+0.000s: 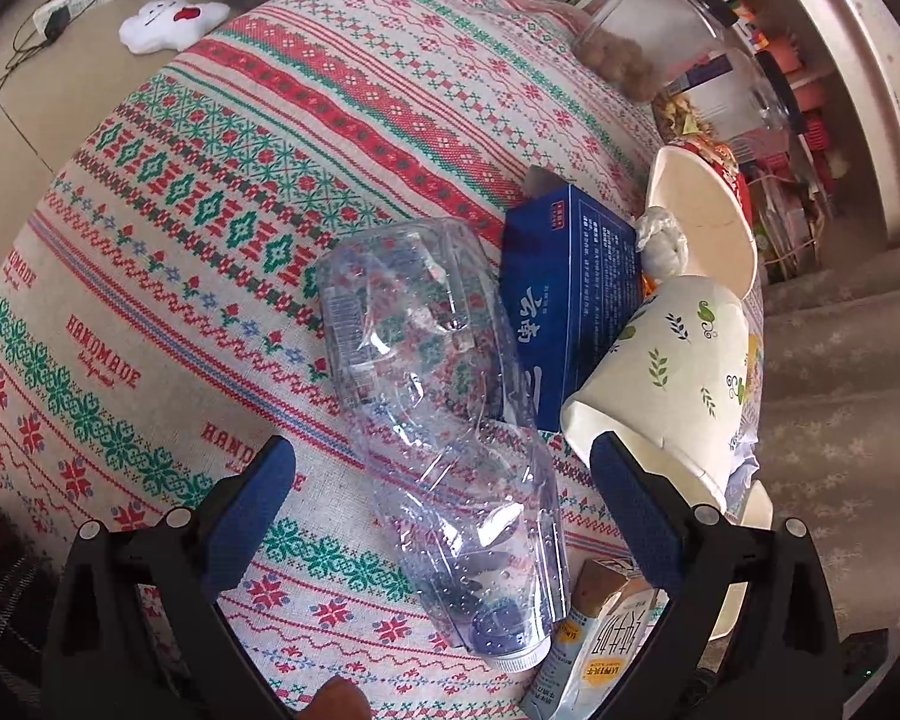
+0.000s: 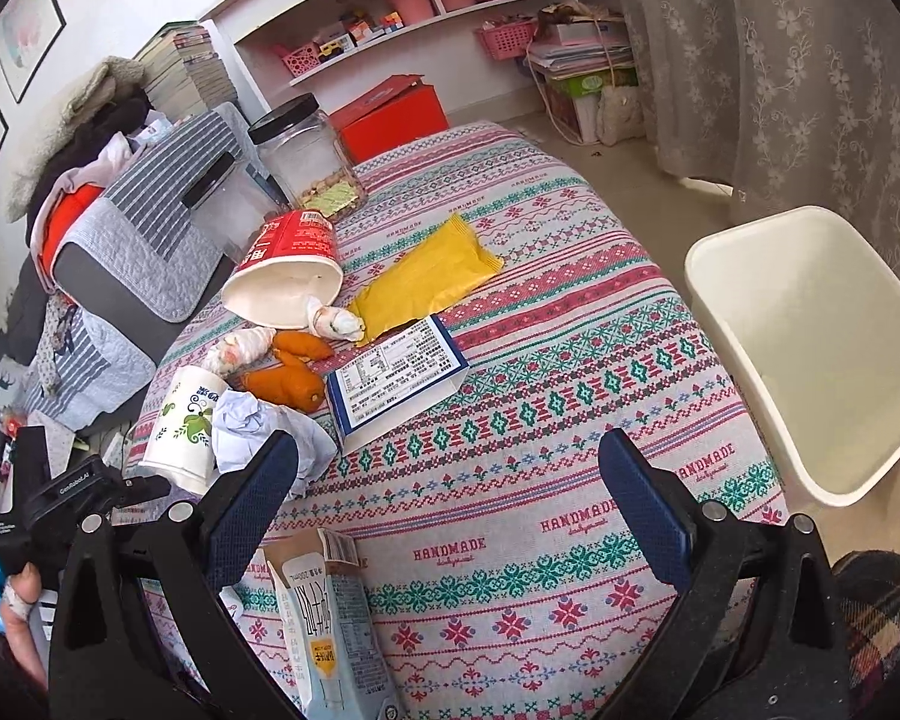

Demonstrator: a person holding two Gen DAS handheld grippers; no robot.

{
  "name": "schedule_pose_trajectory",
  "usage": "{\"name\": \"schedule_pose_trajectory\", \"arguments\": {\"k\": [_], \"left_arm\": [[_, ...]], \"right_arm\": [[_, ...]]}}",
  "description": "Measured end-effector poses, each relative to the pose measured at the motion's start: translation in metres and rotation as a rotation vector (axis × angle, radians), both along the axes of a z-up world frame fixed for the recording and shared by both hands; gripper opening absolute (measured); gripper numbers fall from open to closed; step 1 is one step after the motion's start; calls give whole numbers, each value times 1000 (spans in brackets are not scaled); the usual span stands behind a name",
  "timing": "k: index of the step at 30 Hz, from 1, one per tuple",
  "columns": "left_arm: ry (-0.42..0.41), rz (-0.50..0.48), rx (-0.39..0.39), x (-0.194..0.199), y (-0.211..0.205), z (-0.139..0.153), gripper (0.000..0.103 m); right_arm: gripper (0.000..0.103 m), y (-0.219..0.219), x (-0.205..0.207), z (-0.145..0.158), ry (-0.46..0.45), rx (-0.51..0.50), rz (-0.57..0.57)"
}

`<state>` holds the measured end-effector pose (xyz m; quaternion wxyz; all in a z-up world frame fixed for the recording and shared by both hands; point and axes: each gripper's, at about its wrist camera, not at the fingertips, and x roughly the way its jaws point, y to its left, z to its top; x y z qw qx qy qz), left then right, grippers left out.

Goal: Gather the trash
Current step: 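Grasp the clear plastic bottle with the left tool and lift it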

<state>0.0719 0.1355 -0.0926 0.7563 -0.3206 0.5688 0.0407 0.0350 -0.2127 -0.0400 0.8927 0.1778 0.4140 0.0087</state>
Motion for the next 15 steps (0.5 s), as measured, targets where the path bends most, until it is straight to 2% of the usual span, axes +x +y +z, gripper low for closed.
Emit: {"name": "schedule_pose_trajectory", "arguments": {"k": [2,4,5,9,12,15], "left_arm": [[15,-19,-10,10,-4,-4,82],[33,-29,-13,19,-6,-8,81],[31,-30,-17,22,-6,-8,77],[-16,-65,28,29,-8,4,64],[-61,-77,45,23,-2,14,62],[-143,-58,57,16,8,33,62]], "right_arm": [[96,2,1,-2,6,-3,10],[96,3,1,-2,10,-8,19],[96,3,2,-2,11,-10,21],[96,1,3,-4,18,2,16],[96,2,5,-8,36,18,25],[96,6,5,-9,41,11,52]]}}
